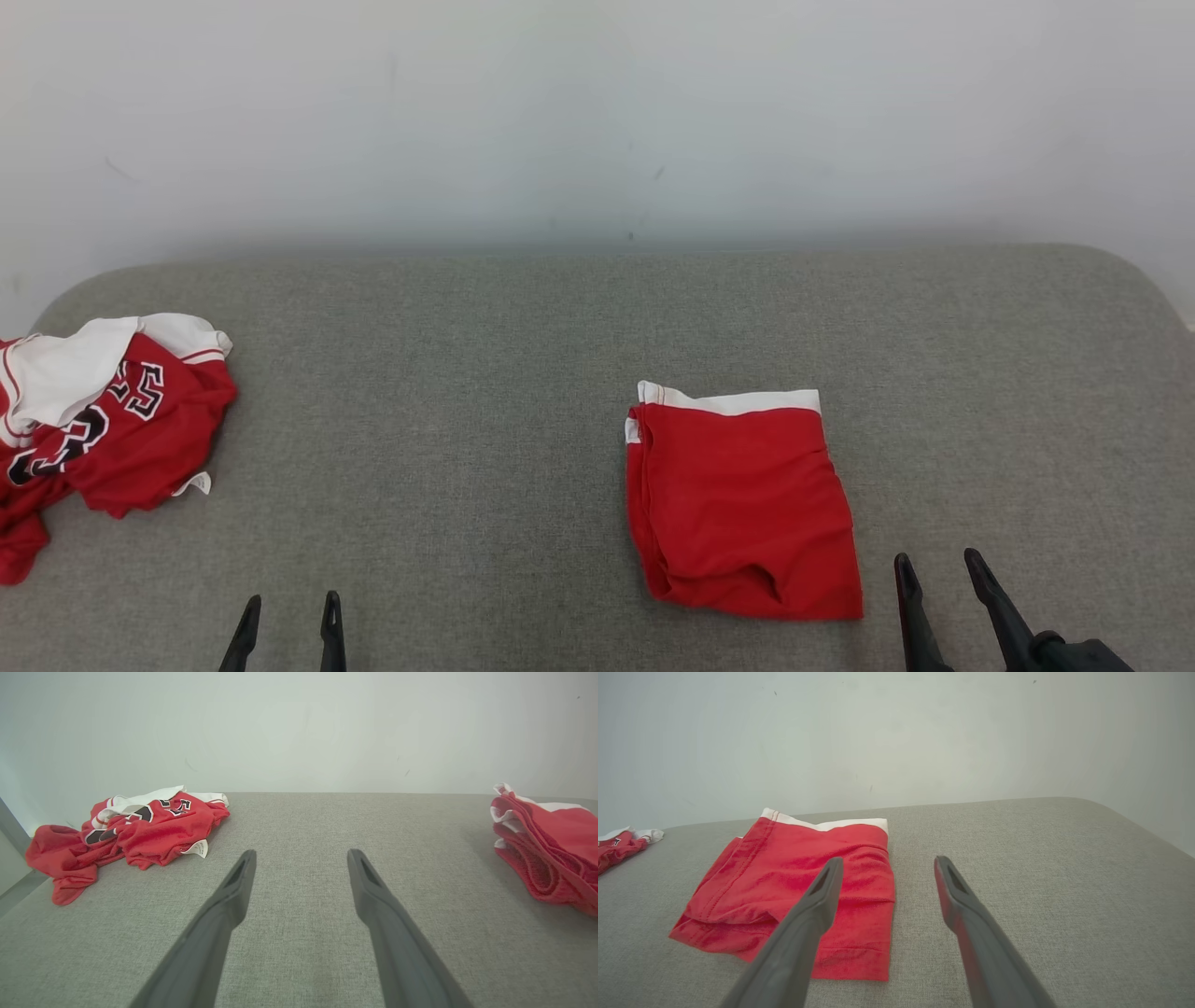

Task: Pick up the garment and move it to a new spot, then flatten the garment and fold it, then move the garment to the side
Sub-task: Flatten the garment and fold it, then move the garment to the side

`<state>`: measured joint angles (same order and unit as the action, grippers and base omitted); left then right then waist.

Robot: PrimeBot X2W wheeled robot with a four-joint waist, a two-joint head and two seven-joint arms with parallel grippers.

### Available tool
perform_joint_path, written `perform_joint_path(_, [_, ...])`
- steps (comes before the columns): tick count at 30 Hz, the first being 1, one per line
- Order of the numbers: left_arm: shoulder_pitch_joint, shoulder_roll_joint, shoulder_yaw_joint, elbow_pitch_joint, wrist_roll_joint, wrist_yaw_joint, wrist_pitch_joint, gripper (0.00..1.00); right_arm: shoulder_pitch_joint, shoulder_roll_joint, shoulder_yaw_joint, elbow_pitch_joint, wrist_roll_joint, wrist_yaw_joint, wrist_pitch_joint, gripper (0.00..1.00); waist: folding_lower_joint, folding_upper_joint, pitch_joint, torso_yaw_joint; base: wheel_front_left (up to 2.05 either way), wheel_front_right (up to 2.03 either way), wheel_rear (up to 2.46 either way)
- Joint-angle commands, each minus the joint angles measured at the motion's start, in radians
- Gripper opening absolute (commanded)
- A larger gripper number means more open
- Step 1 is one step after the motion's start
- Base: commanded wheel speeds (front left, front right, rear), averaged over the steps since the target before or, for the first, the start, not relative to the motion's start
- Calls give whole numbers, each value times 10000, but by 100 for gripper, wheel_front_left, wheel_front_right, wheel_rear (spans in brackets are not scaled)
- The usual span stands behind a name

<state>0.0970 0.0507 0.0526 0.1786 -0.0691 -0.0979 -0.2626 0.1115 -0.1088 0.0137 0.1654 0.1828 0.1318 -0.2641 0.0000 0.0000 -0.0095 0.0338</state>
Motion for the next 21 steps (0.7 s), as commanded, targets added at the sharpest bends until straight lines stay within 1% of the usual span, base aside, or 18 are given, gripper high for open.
perform_joint_path(1, [-9, -7, 2, 32, -66, -25, -26, 100, 39, 9, 13, -37, -6, -16, -7, 100, 0, 0, -1, 19, 0, 0, 0])
perform_joint_path(21, [12, -7, -34, 36, -90, -54, -26, 100, 90, 23, -42, -29, -73, -16, -7, 100, 0, 0, 16, 157, 0, 0, 0])
